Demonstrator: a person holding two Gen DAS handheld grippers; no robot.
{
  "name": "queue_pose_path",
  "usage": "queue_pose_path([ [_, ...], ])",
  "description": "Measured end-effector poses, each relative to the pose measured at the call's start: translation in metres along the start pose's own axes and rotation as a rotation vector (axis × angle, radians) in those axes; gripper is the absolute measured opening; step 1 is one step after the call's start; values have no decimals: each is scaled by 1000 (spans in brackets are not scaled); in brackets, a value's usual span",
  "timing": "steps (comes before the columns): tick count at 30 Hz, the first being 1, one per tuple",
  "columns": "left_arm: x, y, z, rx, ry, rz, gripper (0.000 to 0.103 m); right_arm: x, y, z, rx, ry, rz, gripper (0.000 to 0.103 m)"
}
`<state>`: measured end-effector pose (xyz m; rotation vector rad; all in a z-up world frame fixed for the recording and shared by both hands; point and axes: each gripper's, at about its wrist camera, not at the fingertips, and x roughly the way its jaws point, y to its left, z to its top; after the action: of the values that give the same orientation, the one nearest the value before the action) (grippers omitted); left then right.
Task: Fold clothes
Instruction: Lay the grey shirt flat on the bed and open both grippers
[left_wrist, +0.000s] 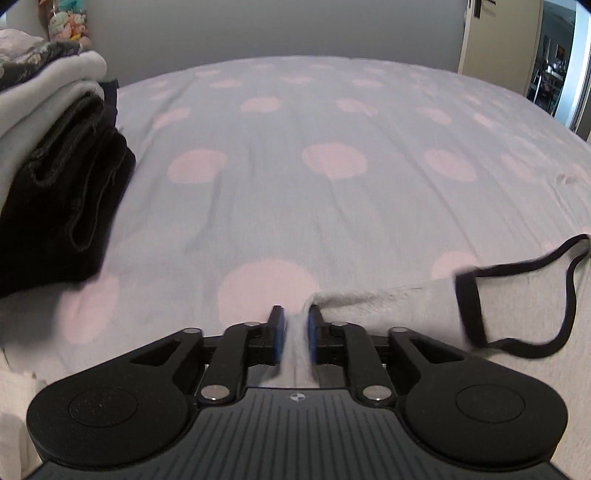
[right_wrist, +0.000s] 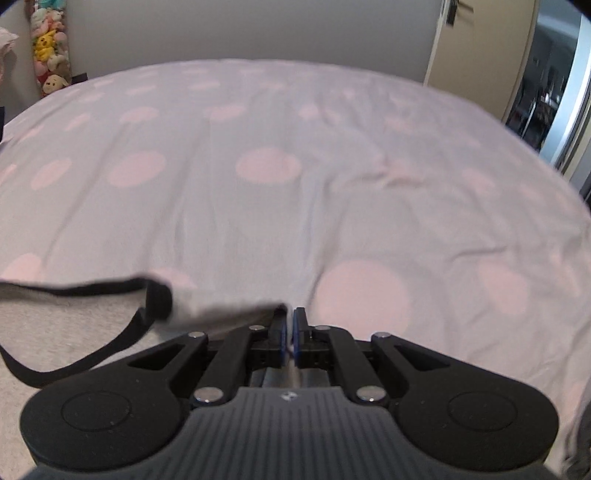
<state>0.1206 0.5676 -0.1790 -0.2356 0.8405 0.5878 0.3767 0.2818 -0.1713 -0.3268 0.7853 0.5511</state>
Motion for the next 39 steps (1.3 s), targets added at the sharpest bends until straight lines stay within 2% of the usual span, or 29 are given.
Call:
queue_pose_path([
  [2,-6,1,5,-10,-8,11,32,4,0,0,15,-1,0,9],
  [5,-26,-4,11,-19,-51,7,33,-5,-4,1,37,-17,6,16],
  [7,-40,-12,15,7,-81,4,35,-23,-7,1,30,-50,3,31],
  [10,-55,-24,10,51,-72,-34,35,-48,-13,-1,23,-89,3,31],
  [14,-48,-38,6,67,-49,-35,35,-74,-31,-20,72,-89,16,31],
  [17,-22,-45,6,37,0,-49,34,-87,-48,-42,112,-51,10,31],
  [21,6,-53,1,13,58,-7,31,-100,-73,-70,140,28,-6,31],
  [24,3,-57,4,11,59,19,31,-112,-93,-89,153,92,-9,31],
  [29,-38,-64,-6,33,50,21,31,-138,-128,-119,239,193,22,31],
  [32,-69,-69,-17,53,33,17,31,-158,-141,-134,265,219,27,31],
  [36,-108,-78,-46,58,58,15,32,-185,-154,-156,293,255,27,31],
  [39,-132,-84,-67,41,89,9,32,-199,-162,-177,346,305,62,31],
])
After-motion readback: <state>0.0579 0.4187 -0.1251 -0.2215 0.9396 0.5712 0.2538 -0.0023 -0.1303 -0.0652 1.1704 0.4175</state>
